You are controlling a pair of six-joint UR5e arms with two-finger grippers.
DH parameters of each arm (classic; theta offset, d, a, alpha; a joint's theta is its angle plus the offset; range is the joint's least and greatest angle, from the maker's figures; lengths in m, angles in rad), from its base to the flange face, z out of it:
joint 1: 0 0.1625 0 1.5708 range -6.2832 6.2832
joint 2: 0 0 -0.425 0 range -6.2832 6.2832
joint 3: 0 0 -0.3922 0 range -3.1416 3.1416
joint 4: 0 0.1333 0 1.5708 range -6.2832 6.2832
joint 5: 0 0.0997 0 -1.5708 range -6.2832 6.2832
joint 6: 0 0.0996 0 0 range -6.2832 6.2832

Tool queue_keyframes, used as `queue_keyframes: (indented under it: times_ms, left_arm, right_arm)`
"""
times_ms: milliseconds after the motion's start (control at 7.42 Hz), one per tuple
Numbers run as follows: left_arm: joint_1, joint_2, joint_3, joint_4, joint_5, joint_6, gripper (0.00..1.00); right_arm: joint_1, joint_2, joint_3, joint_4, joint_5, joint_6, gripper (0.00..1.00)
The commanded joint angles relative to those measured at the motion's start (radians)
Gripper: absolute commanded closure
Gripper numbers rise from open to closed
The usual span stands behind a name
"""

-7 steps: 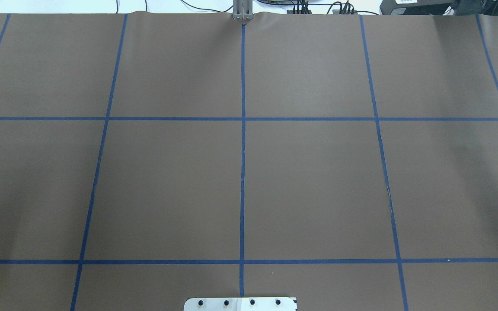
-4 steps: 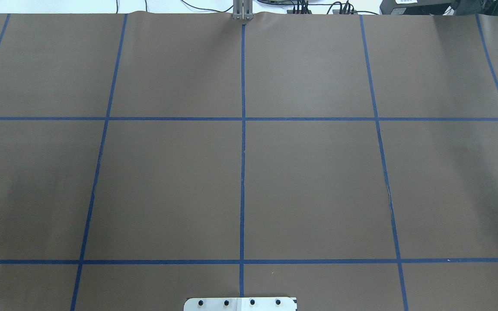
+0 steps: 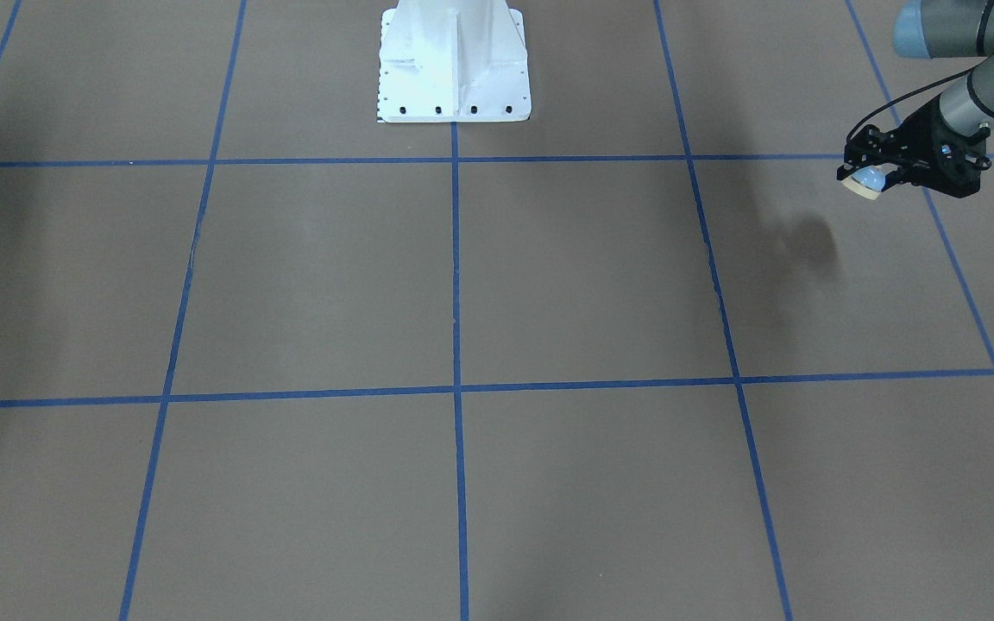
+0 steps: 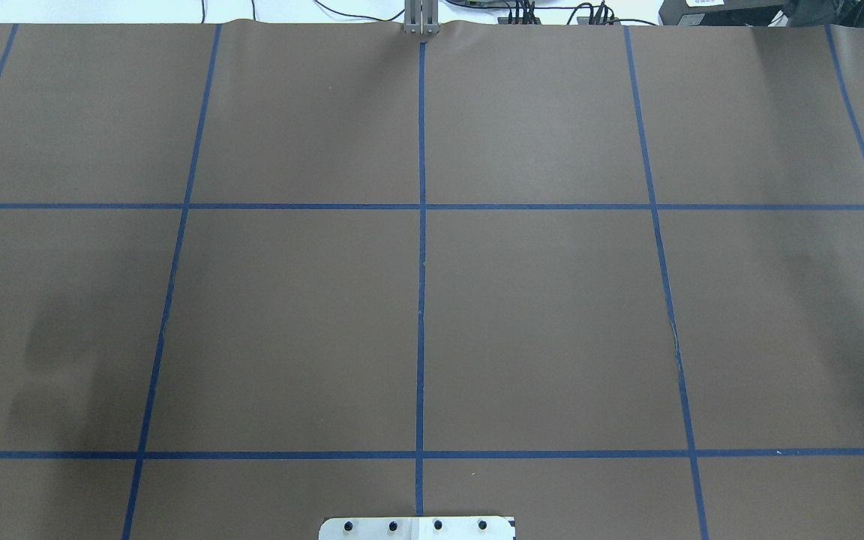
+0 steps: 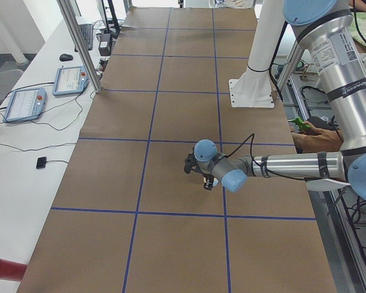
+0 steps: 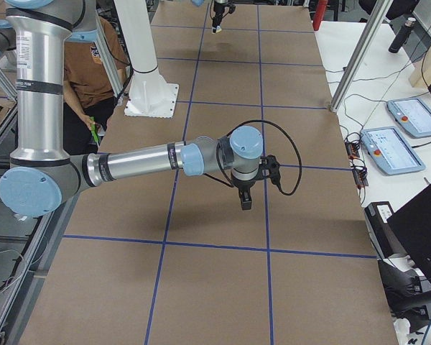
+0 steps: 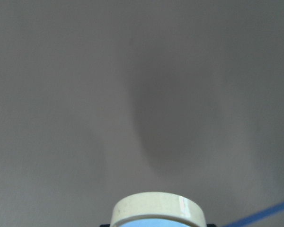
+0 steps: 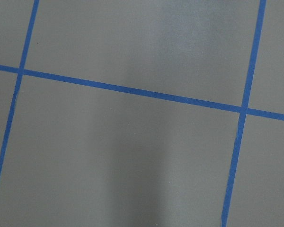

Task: Place and press bell with both arms
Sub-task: 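Carry the held bell with the left gripper toward the table's middle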

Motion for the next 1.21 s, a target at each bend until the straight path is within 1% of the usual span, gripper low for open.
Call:
queue_keyframes:
  times_ms: [0, 135, 270, 404, 539, 674, 809, 1079]
  left_arm:
    - [-0.021, -0.232, -0.015, 0.286, 0.036, -0.001, 1.00]
    - [-0.018, -0.327, -0.021, 0.429, 0.054, -0.001, 1.00]
    - [-0.011, -0.445, -0.023, 0.587, 0.076, -0.001, 1.00]
    - [0.001, -0.576, -0.017, 0.749, 0.080, -0.001, 1.00]
    - [0.045, -0.712, 0.005, 0.924, 0.081, -0.013, 1.00]
    - [0.076, -0.847, 0.061, 1.050, 0.083, -0.016, 1.00]
    - [0.090, -0.971, 0.159, 1.100, 0.078, -0.027, 1.00]
    - [0.163, -1.191, 0.395, 1.088, 0.066, -0.142, 1.00]
  right_arm:
    - [0.000, -0.001, -0.009, -0.003, 0.000, 0.000, 0.00]
    - [0.000, -0.004, -0.017, -0.003, -0.002, 0.001, 0.00]
    - [0.000, 0.000, -0.041, -0.003, -0.003, 0.000, 0.00]
    - [0.000, 0.002, -0.048, -0.001, -0.005, -0.002, 0.00]
    - [0.000, 0.002, -0.048, -0.001, -0.005, -0.002, 0.00]
    - [0.000, 0.000, -0.048, -0.001, -0.005, -0.002, 0.00]
    - [0.000, 0.002, -0.052, -0.001, -0.005, -0.002, 0.00]
    - [-0.002, 0.002, -0.061, -0.001, -0.005, -0.003, 0.00]
